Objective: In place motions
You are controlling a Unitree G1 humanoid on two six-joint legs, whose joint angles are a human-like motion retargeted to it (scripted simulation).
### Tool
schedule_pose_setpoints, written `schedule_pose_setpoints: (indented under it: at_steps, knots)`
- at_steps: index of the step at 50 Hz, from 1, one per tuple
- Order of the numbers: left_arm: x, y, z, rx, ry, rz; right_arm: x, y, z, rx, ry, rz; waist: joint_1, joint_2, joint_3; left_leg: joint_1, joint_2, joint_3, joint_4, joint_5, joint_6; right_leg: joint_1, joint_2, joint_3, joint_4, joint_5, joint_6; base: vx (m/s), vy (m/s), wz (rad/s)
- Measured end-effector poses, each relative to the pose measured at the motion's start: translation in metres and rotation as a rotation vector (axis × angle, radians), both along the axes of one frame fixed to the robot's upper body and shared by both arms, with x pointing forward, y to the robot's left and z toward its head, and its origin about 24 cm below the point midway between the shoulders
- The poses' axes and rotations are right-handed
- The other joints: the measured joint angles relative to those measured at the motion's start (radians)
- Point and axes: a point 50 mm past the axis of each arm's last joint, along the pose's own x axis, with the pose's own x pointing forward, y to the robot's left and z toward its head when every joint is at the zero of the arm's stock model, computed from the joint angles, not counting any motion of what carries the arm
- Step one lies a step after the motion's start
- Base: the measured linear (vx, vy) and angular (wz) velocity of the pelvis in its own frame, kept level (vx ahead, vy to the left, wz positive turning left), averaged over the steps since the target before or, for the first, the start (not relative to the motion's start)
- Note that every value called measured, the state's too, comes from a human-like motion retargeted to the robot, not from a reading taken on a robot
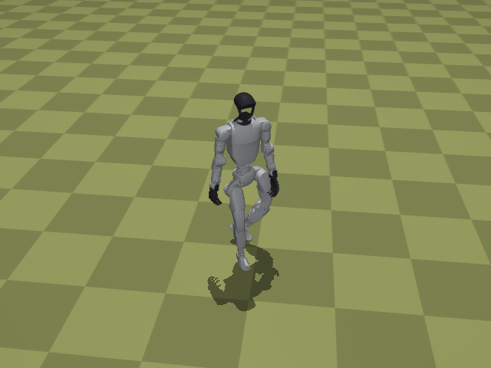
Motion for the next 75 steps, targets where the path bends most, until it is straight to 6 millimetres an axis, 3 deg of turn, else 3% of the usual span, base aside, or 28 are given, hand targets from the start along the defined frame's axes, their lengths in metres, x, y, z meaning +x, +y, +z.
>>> schedule_pose_setpoints:
  at_steps: [5,9,10,12,13,15,17,28,33,36,38,41,47,50,52,55,59,62,65,70,75]
  knots:
    - [0.000,-0.002,0.000,-0.005,-0.017,0.026,0.012,0.002,0.000,0.002,-0.045,0.014,0.070,0.003,0.028,-0.156,-0.158,-0.228,-0.117,-0.106,-0.003,0.003,0.053,0.129,-0.069,0.063,-0.026,0.02,-0.01,-1.75]
    - [-0.014,-0.002,-0.002,-0.010,0.014,0.053,0.027,0.010,-0.001,0.036,-0.098,0.036,0.140,0.053,0.069,-0.179,-0.238,-0.390,-0.396,-0.142,-0.058,0.044,0.159,0.211,-0.130,0.114,-0.051,0.07,0.00,-2.09]
    - [-0.019,-0.002,-0.002,-0.010,0.029,0.058,0.030,0.013,-0.001,0.047,-0.110,0.043,0.151,0.075,0.081,-0.171,-0.245,-0.429,-0.470,-0.141,-0.072,0.063,0.197,0.227,-0.146,0.124,-0.056,0.13,-0.04,-1.44]
    - [-0.035,-0.004,-0.004,-0.017,0.076,0.061,0.032,0.019,-0.001,0.068,-0.125,0.056,0.112,0.096,0.083,-0.150,-0.251,-0.443,-0.554,-0.039,0.019,0.099,0.227,0.226,-0.179,0.135,-0.062,0.18,-0.02,-0.27]
    - [-0.043,-0.004,-0.004,-0.023,0.101,0.064,0.033,0.021,-0.001,0.080,-0.128,0.066,0.061,0.111,0.074,-0.133,-0.241,-0.474,-0.553,-0.092,-0.013,0.107,0.236,0.200,-0.191,0.135,-0.062,0.20,0.01,-0.02]
    - [-0.056,-0.006,-0.004,-0.040,0.147,0.073,0.034,0.027,-0.002,0.099,-0.133,0.093,0.075,0.120,0.047,-0.133,-0.179,-0.301,-0.541,-0.128,-0.037,0.090,0.252,0.263,-0.189,0.145,-0.062,0.13,0.02,-0.96]
    - [-0.056,-0.005,-0.004,-0.035,0.161,0.057,0.037,0.034,-0.002,0.113,-0.158,0.078,0.043,0.115,0.057,-0.141,-0.226,-0.427,-0.545,-0.118,-0.029,0.095,0.245,0.245,-0.182,0.139,-0.063,0.01,0.01,-0.30]
    - [-0.064,0.011,-0.001,0.011,0.163,-0.054,0.051,0.031,0.000,0.124,-0.196,0.179,0.120,0.112,0.097,-0.138,-0.252,-0.442,-0.563,-0.093,-0.021,0.091,0.224,0.224,-0.124,0.105,-0.071,0.02,0.07,0.11]
    - [-0.070,0.011,-0.001,0.013,0.165,-0.035,0.061,0.025,0.003,0.111,-0.210,0.199,0.205,0.103,0.136,-0.158,-0.283,-0.475,-0.571,-0.047,-0.027,0.104,0.188,0.130,-0.116,0.074,-0.085,-0.03,0.16,1.10]
    - [-0.064,0.008,-0.002,0.001,0.150,-0.007,0.065,0.019,0.004,0.095,-0.229,0.199,0.255,0.097,0.158,-0.180,-0.304,-0.502,-0.573,-0.079,-0.028,0.109,0.153,0.031,-0.103,0.039,-0.080,-0.07,0.15,2.12]
    - [-0.058,0.004,-0.002,-0.009,0.129,0.016,0.061,0.014,0.004,0.081,-0.230,0.182,0.284,0.088,0.166,-0.194,-0.313,-0.491,-0.575,-0.124,0.001,0.118,0.117,-0.052,-0.100,0.016,-0.066,-0.09,0.14,3.01]
    - [-0.044,-0.001,-0.003,-0.025,0.094,0.052,0.047,0.009,0.002,0.065,-0.204,0.134,0.302,0.072,0.157,-0.194,-0.268,-0.315,-0.587,-0.205,0.023,0.136,0.070,-0.202,-0.111,-0.013,-0.037,-0.05,0.15,3.48]
    - [-0.017,0.006,-0.001,0.000,0.030,0.030,0.009,0.012,-0.002,0.050,-0.117,-0.010,0.203,0.064,0.069,-0.088,-0.089,0.430,-0.582,-0.312,-0.070,0.158,0.011,-0.585,-0.118,-0.055,0.075,0.06,0.05,4.56]
    - [-0.011,0.009,0.001,0.008,0.014,-0.021,-0.007,0.013,-0.003,0.047,-0.078,-0.051,0.164,0.095,0.022,-0.078,-0.071,0.539,-0.612,-0.200,-0.113,0.175,0.022,-0.726,-0.107,-0.056,0.125,0.26,0.23,3.27]
    - [-0.006,0.007,0.001,0.009,0.000,-0.040,-0.014,0.011,-0.003,0.042,-0.064,-0.070,0.158,0.116,0.007,-0.107,-0.080,0.489,-0.647,-0.065,-0.100,0.184,0.025,-0.770,-0.100,-0.046,0.145,0.23,0.31,2.38]
    - [0.002,0.000,0.001,-0.001,-0.020,-0.027,-0.021,0.007,-0.002,0.034,-0.042,-0.084,0.191,0.120,0.005,-0.127,-0.106,0.448,-0.658,-0.078,-0.072,0.204,0.022,-0.803,-0.106,-0.026,0.153,0.17,0.37,1.21]
    - [0.006,-0.002,0.001,-0.008,-0.040,0.015,-0.020,0.004,-0.002,0.033,-0.016,-0.080,0.281,0.085,0.022,-0.105,-0.137,0.407,-0.647,-0.111,-0.083,0.239,0.002,-0.822,-0.109,-0.012,0.152,0.18,0.30,0.17]
    - [-0.003,0.000,0.000,0.001,-0.032,0.042,-0.014,0.003,-0.001,0.042,-0.036,-0.034,0.332,0.069,0.027,-0.076,-0.147,0.399,-0.652,-0.130,-0.092,0.269,-0.003,-0.819,-0.101,-0.003,0.145,0.28,0.23,-0.03]
    - [-0.023,0.001,-0.002,-0.002,0.021,0.080,-0.016,-0.001,-0.001,0.020,-0.048,0.015,0.327,0.073,-0.010,-0.061,-0.142,0.395,-0.658,-0.142,-0.111,0.286,0.010,-0.807,-0.088,-0.022,0.148,0.36,0.15,0.43]
    - [-0.043,0.000,-0.003,-0.011,0.104,0.102,-0.033,-0.003,0.000,0.018,-0.010,-0.030,0.185,0.118,-0.041,-0.075,-0.113,0.228,-0.653,-0.141,-0.076,0.197,0.032,-0.500,0.037,-0.104,0.132,0.32,0.04,1.79]
    - [-0.024,-0.003,-0.003,-0.016,0.101,0.027,-0.047,-0.001,0.001,0.028,0.025,-0.155,-0.008,0.169,-0.004,-0.132,-0.092,-0.075,-0.624,-0.122,-0.027,0.048,0.110,-0.153,0.166,-0.095,0.155,0.15,-0.05,2.97]
